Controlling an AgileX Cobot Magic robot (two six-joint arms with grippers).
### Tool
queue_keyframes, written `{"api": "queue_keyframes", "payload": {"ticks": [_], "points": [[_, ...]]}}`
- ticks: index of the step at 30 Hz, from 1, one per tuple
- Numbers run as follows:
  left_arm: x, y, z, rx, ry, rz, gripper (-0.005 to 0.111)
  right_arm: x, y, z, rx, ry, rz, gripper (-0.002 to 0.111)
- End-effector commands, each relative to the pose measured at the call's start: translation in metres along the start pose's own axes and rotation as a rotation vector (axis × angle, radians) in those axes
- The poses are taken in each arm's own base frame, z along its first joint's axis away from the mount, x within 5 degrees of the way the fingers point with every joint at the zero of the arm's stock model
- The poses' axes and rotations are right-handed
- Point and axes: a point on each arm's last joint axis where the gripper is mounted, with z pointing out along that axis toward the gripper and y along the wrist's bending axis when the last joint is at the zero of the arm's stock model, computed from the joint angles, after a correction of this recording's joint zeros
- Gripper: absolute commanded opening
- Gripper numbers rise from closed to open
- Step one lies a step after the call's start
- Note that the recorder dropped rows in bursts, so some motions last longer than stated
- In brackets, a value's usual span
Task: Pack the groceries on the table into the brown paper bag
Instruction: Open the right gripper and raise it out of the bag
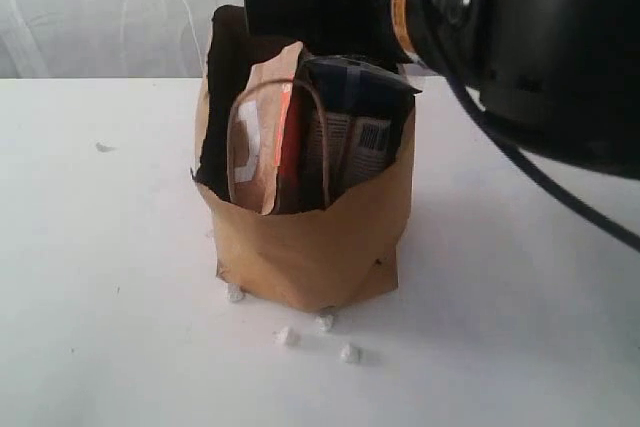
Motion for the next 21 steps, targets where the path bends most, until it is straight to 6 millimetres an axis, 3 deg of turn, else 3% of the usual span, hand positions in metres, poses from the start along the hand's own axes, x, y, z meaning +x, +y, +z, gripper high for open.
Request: {"api": "queue_keyframes", "payload": {"ticks": [1,11,21], "points": [[0.001,0.0,0.0,0.001,-0.002,-0.009,0.0,-0.01,-0.009,-0.01,0.001,-0.041,-0.007,0.06],[0.001,0.0,0.0,0.001,-0.002,-0.009,0.0,-0.021,-0.019,-0.022,-0.005,-0.08,-0.03,0.058],[0.001,0.0,0.0,0.001,-0.002,-0.009,0.0,-0.049,-0.06,-0.07,-0.042,-0.174,0.004,0.057]]}}
